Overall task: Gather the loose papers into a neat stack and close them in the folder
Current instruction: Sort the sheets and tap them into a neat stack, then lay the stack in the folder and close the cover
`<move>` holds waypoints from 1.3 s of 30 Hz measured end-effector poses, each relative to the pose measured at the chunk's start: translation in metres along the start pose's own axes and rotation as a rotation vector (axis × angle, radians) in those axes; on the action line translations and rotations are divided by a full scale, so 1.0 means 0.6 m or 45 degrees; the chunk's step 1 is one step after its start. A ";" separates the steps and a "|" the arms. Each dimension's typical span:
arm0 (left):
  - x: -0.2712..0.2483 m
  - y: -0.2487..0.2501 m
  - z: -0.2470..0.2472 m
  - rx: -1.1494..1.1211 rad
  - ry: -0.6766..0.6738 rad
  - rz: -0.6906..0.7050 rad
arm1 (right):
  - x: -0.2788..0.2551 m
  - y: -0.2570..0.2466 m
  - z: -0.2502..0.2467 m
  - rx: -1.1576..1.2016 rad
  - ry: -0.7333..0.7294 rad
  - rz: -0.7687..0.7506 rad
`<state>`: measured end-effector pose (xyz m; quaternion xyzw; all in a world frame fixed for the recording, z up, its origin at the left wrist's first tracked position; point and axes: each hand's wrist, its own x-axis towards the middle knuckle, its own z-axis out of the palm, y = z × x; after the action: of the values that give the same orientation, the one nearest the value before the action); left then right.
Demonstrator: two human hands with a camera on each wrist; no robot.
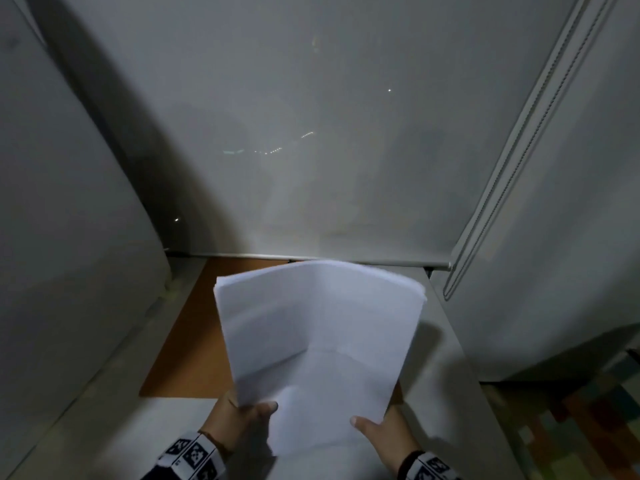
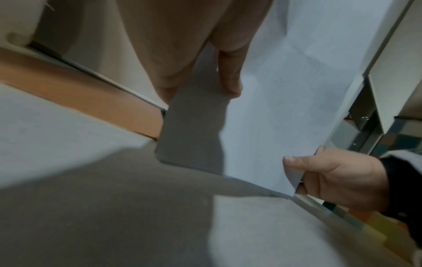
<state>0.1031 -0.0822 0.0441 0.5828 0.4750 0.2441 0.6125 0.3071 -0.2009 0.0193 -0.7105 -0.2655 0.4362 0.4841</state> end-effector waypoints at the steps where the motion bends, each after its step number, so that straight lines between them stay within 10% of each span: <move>1: 0.004 0.009 -0.002 0.011 -0.039 -0.010 | 0.003 -0.004 -0.001 0.007 -0.004 0.000; 10: 0.166 0.066 -0.075 0.052 0.010 -0.032 | 0.073 -0.037 -0.012 0.056 0.176 -0.025; 14: 0.279 0.008 -0.193 0.957 0.442 -0.163 | 0.101 -0.053 -0.039 0.013 0.264 0.041; 22: 0.299 -0.030 -0.223 1.516 0.334 -0.622 | 0.136 -0.041 -0.074 -0.118 0.329 0.043; 39: 0.196 -0.076 -0.246 1.199 0.308 -0.651 | 0.044 0.040 -0.065 -0.616 0.019 0.306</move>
<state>0.0138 0.0799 -0.0149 0.6279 0.7263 -0.0861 0.2661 0.3528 -0.2069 -0.0062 -0.8351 -0.2723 0.4092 0.2470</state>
